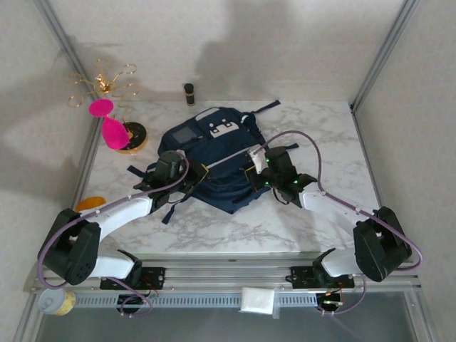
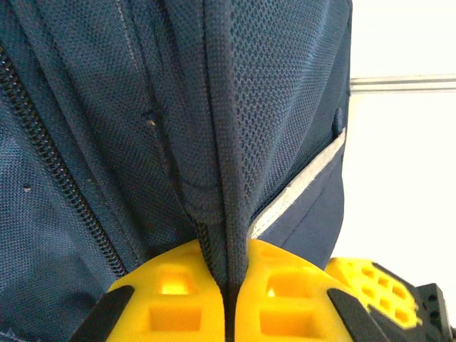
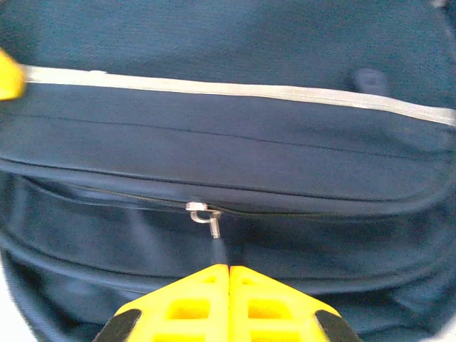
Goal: Pack books, pencil case, and school supplies into a backpack
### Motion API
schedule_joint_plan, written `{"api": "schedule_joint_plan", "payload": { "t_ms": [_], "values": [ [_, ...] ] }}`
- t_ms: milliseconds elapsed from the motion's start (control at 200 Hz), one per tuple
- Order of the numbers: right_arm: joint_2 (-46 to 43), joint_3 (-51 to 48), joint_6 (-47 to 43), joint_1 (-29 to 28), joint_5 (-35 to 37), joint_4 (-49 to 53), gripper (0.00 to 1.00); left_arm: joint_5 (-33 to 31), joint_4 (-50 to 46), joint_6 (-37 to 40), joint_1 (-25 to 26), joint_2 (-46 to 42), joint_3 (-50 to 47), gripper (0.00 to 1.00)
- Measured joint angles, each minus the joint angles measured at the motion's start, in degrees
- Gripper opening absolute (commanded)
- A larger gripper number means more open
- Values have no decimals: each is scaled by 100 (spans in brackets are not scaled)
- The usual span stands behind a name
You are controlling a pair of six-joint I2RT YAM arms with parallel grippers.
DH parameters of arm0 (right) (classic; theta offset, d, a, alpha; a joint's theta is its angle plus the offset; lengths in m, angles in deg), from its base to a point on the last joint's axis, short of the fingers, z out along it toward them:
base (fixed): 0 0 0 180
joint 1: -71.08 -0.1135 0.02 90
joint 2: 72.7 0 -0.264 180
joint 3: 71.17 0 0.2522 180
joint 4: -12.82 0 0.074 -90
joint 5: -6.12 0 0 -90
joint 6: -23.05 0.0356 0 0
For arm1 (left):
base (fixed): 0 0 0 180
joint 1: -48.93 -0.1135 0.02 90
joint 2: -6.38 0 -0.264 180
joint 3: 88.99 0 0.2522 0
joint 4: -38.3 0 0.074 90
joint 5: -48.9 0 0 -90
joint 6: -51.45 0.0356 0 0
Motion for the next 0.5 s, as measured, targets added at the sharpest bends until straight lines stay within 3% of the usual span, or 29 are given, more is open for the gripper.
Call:
{"api": "schedule_joint_plan", "payload": {
  "t_ms": [310, 431, 501],
  "values": [
    [361, 85, -72, 11, -662, -87, 0, 345, -345, 308, -240, -24, 109, 0],
    [667, 243, -138, 9, -787, -131, 17, 343, -459, 352, -240, -24, 179, 0],
    [848, 352, -192, 9, -822, -157, 20, 345, -463, 365, -245, -24, 181, 0]
  ]
}}
